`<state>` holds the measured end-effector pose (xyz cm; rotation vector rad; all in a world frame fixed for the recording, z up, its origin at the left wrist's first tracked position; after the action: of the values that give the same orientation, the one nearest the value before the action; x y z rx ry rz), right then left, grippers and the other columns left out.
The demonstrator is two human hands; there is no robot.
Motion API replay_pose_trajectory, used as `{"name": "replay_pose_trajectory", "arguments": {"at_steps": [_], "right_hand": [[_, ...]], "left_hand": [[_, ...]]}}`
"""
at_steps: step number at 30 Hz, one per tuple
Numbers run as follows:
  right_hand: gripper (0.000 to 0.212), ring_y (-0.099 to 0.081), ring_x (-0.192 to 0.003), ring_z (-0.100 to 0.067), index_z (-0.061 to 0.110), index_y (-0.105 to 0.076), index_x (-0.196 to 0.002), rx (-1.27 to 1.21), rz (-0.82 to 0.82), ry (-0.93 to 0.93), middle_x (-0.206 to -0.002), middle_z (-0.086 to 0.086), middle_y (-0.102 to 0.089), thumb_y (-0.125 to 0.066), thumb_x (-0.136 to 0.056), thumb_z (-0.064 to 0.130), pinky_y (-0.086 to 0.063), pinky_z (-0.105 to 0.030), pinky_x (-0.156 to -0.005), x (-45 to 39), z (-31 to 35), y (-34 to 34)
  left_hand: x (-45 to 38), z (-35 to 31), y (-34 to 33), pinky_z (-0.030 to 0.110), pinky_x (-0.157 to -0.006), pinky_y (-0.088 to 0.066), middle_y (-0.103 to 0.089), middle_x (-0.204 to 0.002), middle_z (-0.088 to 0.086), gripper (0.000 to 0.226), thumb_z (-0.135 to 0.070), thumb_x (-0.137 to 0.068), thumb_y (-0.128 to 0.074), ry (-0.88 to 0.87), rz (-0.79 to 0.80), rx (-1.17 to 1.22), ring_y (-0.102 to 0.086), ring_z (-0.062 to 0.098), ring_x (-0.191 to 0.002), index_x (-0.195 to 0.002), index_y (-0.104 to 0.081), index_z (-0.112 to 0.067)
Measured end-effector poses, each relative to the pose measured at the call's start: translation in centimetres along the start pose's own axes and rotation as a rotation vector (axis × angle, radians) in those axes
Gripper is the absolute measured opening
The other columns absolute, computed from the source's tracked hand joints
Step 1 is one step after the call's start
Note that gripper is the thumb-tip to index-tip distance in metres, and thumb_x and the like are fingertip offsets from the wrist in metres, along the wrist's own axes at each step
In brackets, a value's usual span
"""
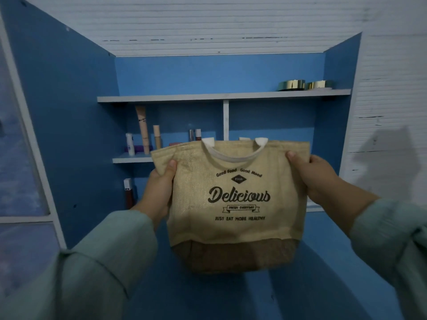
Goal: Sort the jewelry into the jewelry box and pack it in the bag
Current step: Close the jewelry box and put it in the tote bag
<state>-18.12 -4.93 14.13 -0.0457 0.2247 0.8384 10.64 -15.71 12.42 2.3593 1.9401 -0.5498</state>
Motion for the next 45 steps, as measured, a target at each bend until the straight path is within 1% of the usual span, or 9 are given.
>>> {"name": "replay_pose_trajectory", "arguments": {"at_steps": [5, 8, 12, 19, 28, 35, 40, 43, 45], "right_hand": [[0.044, -0.054, -0.084, -0.016, 0.014, -0.056, -0.114, -0.02, 0.015, 0.013, -0.092, 0.004, -0.056, -0.053, -0.088, 0.048, -0.043, -0.035, -0.078, -0.4, -0.8, -0.5], [0.044, -0.056, -0.092, -0.017, 0.015, -0.056, -0.113, -0.053, 0.003, 0.024, -0.098, 0.004, -0.059, -0.053, -0.087, 0.05, -0.044, -0.036, -0.082, -0.7, -1.8, -0.7], [0.052, -0.061, -0.099, -0.02, 0.016, -0.057, -0.113, -0.116, -0.03, 0.035, -0.109, -0.001, -0.063, -0.056, -0.081, 0.056, -0.049, -0.042, -0.09, -1.0, -3.0, -0.9], [0.045, -0.059, -0.106, -0.022, 0.021, -0.057, -0.112, -0.241, -0.027, -0.005, -0.115, -0.001, -0.062, -0.054, -0.083, 0.055, -0.044, -0.046, -0.098, -1.3, -4.9, -0.9], [0.061, -0.053, -0.109, -0.026, 0.013, -0.054, -0.121, 0.004, 0.008, -0.091, -0.117, -0.004, -0.057, -0.047, -0.084, 0.062, -0.041, -0.041, -0.097, -1.5, -4.6, -1.1], [0.068, -0.052, -0.113, -0.033, 0.006, -0.051, -0.123, 0.128, 0.048, -0.151, -0.125, -0.012, -0.055, -0.051, -0.083, 0.061, -0.042, -0.045, -0.094, -1.7, -2.7, -2.3], [0.08, -0.053, -0.112, -0.032, 0.006, -0.049, -0.125, 0.133, 0.086, -0.155, -0.121, -0.01, -0.056, -0.052, -0.075, 0.069, -0.044, -0.044, -0.095, -1.1, -2.3, -2.9], [0.093, -0.057, -0.107, -0.027, 0.008, -0.049, -0.126, 0.017, 0.21, -0.121, -0.123, -0.006, -0.058, -0.056, -0.06, 0.073, -0.045, -0.046, -0.095, -0.2, -3.0, -2.4], [0.084, -0.056, -0.108, -0.023, 0.007, -0.047, -0.128, -0.067, 0.277, -0.124, -0.126, -0.007, -0.056, -0.057, -0.067, 0.063, -0.044, -0.043, -0.095, 0.3, -3.6, -2.0]], "left_hand": [[-1.7, 1.3, 0.2, 0.035, -0.077, -0.051, -0.067, -0.104, 0.006, 0.029, -0.038, -0.094, -0.047, 0.043, 0.005, 0.045, -0.064, 0.021, -0.095, -0.109, -0.059, -0.017], [-2.4, 2.6, 0.6, 0.035, -0.08, -0.05, -0.064, -0.117, 0.008, 0.042, -0.037, -0.093, -0.049, 0.084, 0.047, 0.074, -0.063, 0.022, -0.103, -0.128, -0.049, -0.014], [-2.6, 3.3, 0.5, 0.029, -0.074, -0.049, -0.064, -0.115, 0.004, 0.041, -0.034, -0.093, -0.05, 0.093, 0.084, 0.117, -0.064, 0.018, -0.1, -0.13, -0.047, -0.016], [-3.5, 4.6, 0.7, 0.043, -0.099, -0.044, -0.063, -0.122, 0.004, 0.082, -0.063, -0.065, -0.061, 0.068, 0.136, 0.087, -0.061, 0.02, -0.111, -0.133, -0.046, -0.019], [-4.0, 5.6, 1.0, 0.038, -0.094, -0.046, -0.066, -0.116, 0.001, 0.073, -0.062, -0.068, -0.058, 0.128, 0.074, 0.038, -0.063, 0.019, -0.106, -0.128, -0.052, -0.021], [-4.1, 7.1, 2.8, 0.048, -0.103, -0.039, -0.06, -0.121, 0.004, 0.058, -0.06, -0.086, -0.047, 0.168, -0.084, -0.069, -0.055, 0.024, -0.112, -0.128, -0.051, -0.021], [-3.7, 8.6, 3.7, 0.049, -0.104, -0.038, -0.054, -0.129, 0.008, 0.092, -0.077, -0.068, -0.051, 0.248, -0.177, -0.077, -0.051, 0.029, -0.117, -0.136, -0.042, -0.015], [-3.6, 8.9, 3.6, 0.048, -0.104, -0.039, -0.055, -0.127, 0.009, 0.073, -0.066, -0.083, -0.046, 0.246, -0.217, -0.098, -0.052, 0.028, -0.115, -0.132, -0.045, -0.011], [-3.6, 8.8, 3.7, 0.047, -0.104, -0.038, -0.055, -0.127, 0.01, 0.072, -0.065, -0.085, -0.044, 0.243, -0.247, -0.1, -0.052, 0.028, -0.115, -0.133, -0.045, -0.01]]}}
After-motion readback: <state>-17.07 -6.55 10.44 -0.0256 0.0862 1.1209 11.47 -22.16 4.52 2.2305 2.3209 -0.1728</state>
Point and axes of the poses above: each hand's wrist, its own x-axis away from the middle knuckle, its own y-axis out of the back of the hand, z = x × y, the point moved 3 cm from there along -x, towards the middle knuckle
